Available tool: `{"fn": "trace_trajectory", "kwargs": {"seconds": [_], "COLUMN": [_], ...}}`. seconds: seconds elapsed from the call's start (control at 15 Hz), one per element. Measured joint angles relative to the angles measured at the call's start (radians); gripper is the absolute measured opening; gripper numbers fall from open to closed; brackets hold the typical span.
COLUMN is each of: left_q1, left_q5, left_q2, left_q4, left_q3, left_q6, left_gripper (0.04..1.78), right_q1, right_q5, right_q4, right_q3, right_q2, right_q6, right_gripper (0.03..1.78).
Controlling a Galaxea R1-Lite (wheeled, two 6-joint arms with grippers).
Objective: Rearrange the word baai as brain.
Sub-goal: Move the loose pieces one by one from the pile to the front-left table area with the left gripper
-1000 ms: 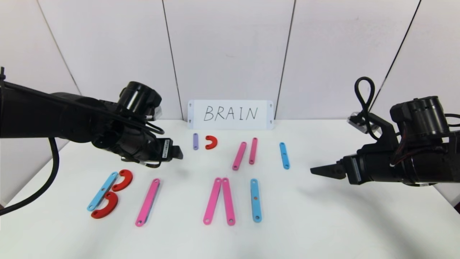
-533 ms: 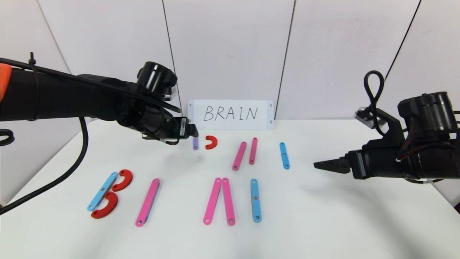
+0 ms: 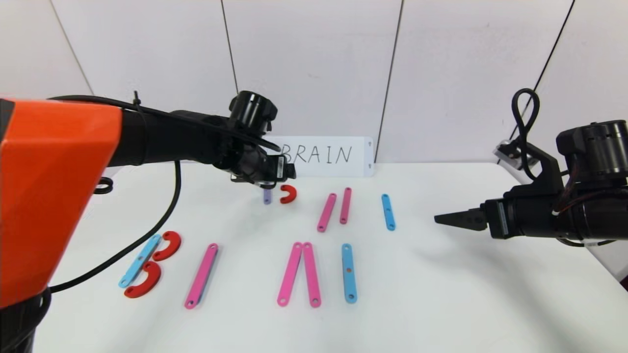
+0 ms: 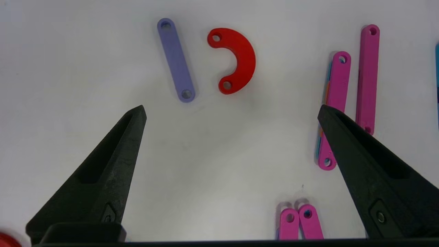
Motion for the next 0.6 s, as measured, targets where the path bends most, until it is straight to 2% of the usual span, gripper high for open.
{"fn": "trace_trajectory", "kwargs": {"seconds": [0.33,0.6], "left_q1": [-0.042,-0.059], "left_q5": [0.112,0.17], "left_q2": [0.165,0.25], "left_q4": [-0.005,-0.101], "left_q3": [-0.145,-0.171], "left_q6": [-0.003,0.0], "left_gripper": [1.75,1.75], "right_q1": [-0.005,-0.005], "right_q5": [0.0,0.0], "right_q4": [-0.001,0.0], "right_q3": [0.001,0.001], "right_q2": [0.0,0.0], "right_q6": [-0.002,-0.003], "right_gripper": [1.74,1.74]}}
